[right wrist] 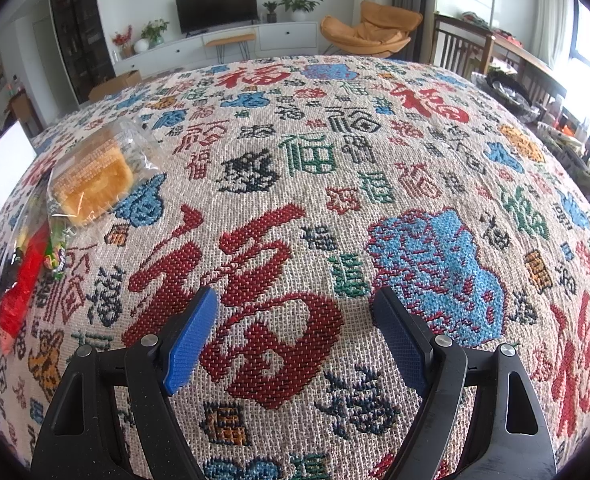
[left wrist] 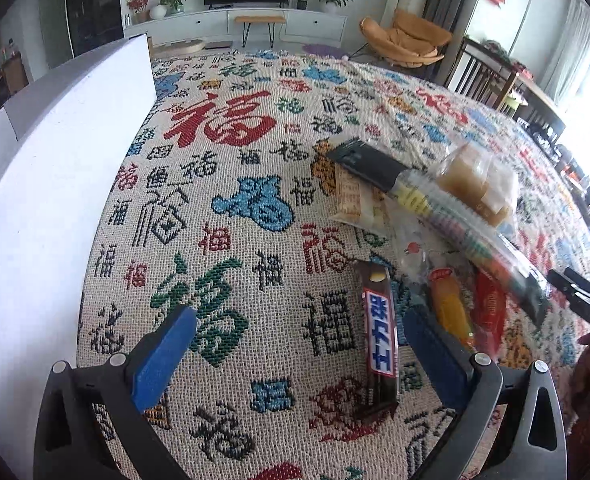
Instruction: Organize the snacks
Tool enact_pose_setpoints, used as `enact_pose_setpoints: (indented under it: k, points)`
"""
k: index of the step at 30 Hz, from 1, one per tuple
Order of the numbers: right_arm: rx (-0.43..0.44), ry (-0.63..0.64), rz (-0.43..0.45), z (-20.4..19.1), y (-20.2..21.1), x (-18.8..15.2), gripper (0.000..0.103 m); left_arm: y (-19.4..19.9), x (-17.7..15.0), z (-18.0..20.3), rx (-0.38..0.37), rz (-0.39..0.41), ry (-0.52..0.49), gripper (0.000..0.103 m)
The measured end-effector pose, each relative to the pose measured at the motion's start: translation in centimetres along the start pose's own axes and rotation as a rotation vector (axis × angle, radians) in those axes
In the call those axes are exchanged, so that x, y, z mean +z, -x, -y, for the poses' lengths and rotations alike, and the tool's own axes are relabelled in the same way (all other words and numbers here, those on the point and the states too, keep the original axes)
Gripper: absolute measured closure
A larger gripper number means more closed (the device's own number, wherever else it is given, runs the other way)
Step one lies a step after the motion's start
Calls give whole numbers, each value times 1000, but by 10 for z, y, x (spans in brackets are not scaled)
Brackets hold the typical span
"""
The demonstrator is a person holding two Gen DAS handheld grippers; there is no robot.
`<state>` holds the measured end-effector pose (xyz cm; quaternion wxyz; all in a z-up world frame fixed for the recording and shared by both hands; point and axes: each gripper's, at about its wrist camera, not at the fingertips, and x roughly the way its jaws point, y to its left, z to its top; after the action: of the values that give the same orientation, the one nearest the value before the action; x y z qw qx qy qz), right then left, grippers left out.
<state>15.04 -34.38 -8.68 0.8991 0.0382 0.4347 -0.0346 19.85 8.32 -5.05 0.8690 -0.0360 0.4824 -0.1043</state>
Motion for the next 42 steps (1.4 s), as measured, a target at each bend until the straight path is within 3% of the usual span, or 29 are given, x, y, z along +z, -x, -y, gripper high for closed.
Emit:
enact_pose_setpoints:
  k: [3, 5, 10, 23, 42]
  points:
    - [-3, 3, -1, 0, 0, 0, 19, 2, 4, 6, -41, -15, -19, 0]
    - [-2, 2, -1, 0, 0, 0, 19, -4, 1, 19, -23, -35, -68, 1]
    - [2, -1, 1, 0, 0, -1, 19, -19, -16, 46, 40, -51, -163, 25]
    - [1, -1, 0, 0, 1, 0, 19, -26, -27, 48, 88, -32, -161, 25]
    - [1, -1, 0, 0, 0, -1, 19, -28, -26, 47, 93, -31, -155, 21]
